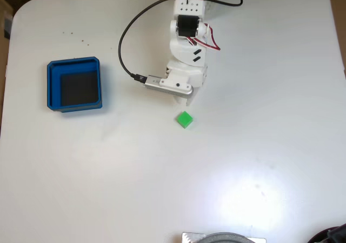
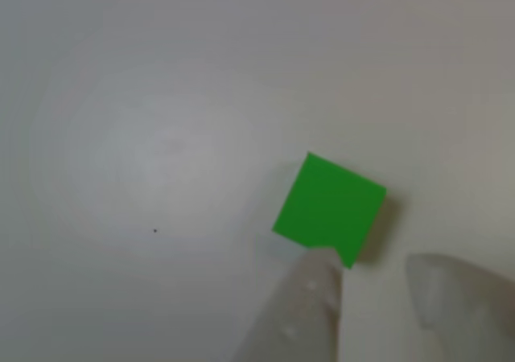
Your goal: Pick up green cube and drop it in the blue box
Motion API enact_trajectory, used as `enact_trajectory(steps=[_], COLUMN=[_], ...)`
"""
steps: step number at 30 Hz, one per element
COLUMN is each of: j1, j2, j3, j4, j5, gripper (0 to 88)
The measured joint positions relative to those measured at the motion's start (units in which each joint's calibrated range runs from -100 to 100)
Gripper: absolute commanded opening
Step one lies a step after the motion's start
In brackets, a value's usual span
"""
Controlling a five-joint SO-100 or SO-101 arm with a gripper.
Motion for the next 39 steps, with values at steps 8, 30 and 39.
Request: enact_trajectory(steps=[8,30,39], j1=[0.28,0.28,0.28], j2=[1.42,1.67,1.67], j3=[-1.79,-1.79,-1.79], j4=[0.00,0.00,0.00], j5=[-6.79,-7.23,-7.28], gripper=[1.4,19.3,25.2])
